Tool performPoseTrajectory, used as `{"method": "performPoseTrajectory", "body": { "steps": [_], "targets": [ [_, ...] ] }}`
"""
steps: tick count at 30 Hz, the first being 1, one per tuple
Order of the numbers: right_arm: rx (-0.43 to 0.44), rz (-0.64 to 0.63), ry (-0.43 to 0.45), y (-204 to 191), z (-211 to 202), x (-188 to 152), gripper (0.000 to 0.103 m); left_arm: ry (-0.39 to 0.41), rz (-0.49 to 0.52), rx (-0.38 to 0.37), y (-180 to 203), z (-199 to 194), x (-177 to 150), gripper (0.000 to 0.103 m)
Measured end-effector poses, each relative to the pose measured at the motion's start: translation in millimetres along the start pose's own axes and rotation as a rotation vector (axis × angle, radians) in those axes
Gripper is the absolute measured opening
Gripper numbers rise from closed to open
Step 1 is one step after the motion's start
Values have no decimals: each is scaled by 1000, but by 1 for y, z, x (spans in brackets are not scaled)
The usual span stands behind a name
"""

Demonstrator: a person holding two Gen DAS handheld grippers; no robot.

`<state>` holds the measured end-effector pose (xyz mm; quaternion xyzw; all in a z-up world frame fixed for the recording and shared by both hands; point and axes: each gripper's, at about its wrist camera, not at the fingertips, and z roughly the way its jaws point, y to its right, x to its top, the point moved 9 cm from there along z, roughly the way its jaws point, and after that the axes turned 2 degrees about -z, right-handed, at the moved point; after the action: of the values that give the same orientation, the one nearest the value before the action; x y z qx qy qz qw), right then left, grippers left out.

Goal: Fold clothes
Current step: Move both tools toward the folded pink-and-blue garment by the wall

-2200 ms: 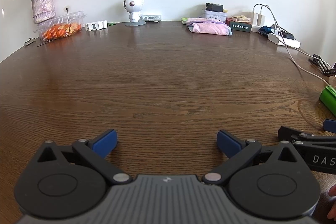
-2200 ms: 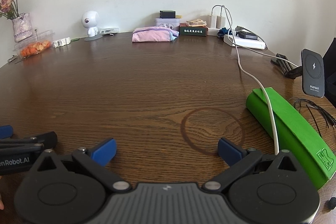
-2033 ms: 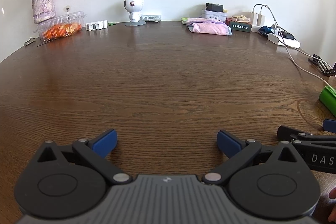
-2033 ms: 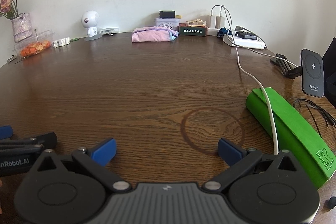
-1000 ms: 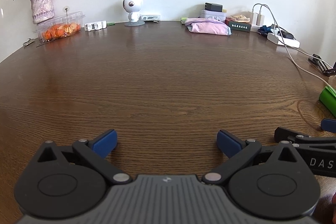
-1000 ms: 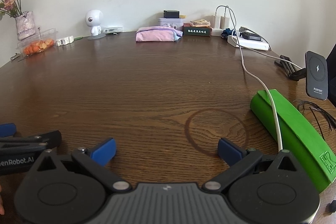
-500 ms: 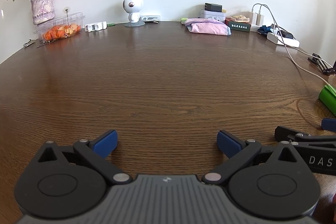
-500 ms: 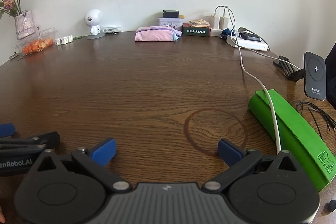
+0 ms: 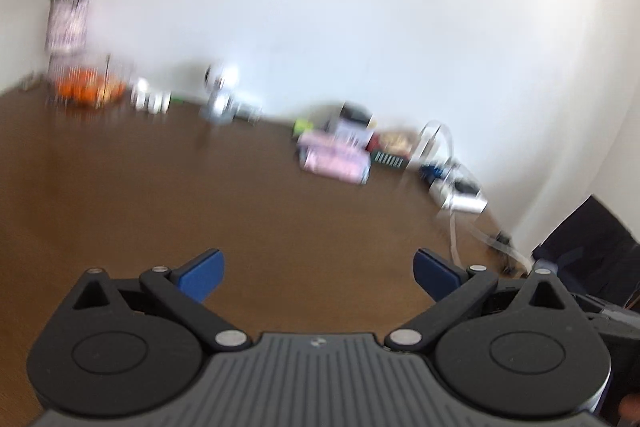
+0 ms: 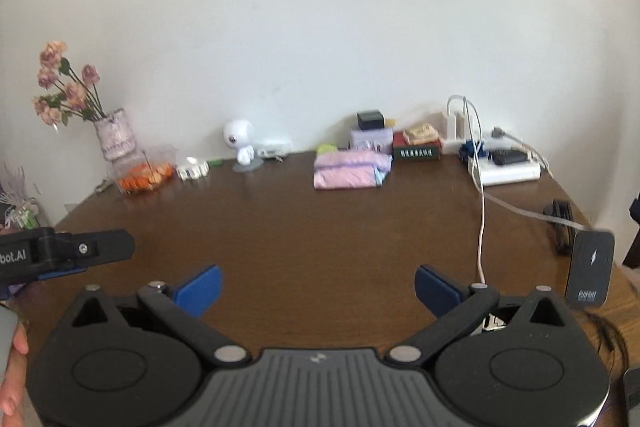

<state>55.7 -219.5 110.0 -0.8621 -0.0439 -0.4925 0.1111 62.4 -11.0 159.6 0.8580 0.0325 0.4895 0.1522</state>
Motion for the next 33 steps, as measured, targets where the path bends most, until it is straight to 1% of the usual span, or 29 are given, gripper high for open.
{"method": "performPoseTrajectory", "body": {
  "steps": [3, 5, 7, 13, 15, 16, 17, 19, 22, 24, 25, 27, 29, 31, 33],
  "targets": [
    [79, -14, 54, -5, -38, 48, 103, 93, 75, -8, 18, -35, 43, 103],
    [171, -4, 68, -9, -64, 75, 103, 166, 113, -11, 25, -61, 67, 103],
    [209, 9, 76, -9, -87, 98, 103, 223, 146, -12, 31, -91, 93, 103],
    [254, 39, 143, -10, -169, 169, 103, 278, 137, -54, 36, -167, 167, 103],
    [307, 65, 155, -9, -196, 191, 103, 302, 161, -54, 41, -188, 187, 103],
    [317, 75, 153, -9, -207, 201, 103, 305, 167, -57, 44, -197, 198, 103],
    [312, 82, 160, -7, -217, 212, 103, 303, 166, -60, 46, -204, 208, 103],
    [270, 75, 189, -2, -237, 233, 103, 296, 155, -50, 46, -216, 228, 103],
    [202, 47, 231, 4, -253, 253, 103, 275, 156, -12, 43, -209, 242, 103],
    [169, 28, 236, 9, -247, 253, 103, 228, 151, 3, 37, -189, 235, 103],
    [157, 29, 224, 13, -239, 248, 103, 195, 155, 8, 33, -174, 226, 103],
    [143, 22, 171, 21, -209, 232, 103, 125, 167, 11, 23, -131, 203, 103],
    [135, -1, 105, 25, -166, 207, 103, 56, 162, 16, 12, -85, 175, 103],
    [120, -25, 48, 29, -117, 184, 103, -15, 129, 25, 0, -37, 151, 103],
    [113, -40, 10, 31, -68, 163, 103, -82, 101, 36, -11, 13, 127, 103]
  ]
}}
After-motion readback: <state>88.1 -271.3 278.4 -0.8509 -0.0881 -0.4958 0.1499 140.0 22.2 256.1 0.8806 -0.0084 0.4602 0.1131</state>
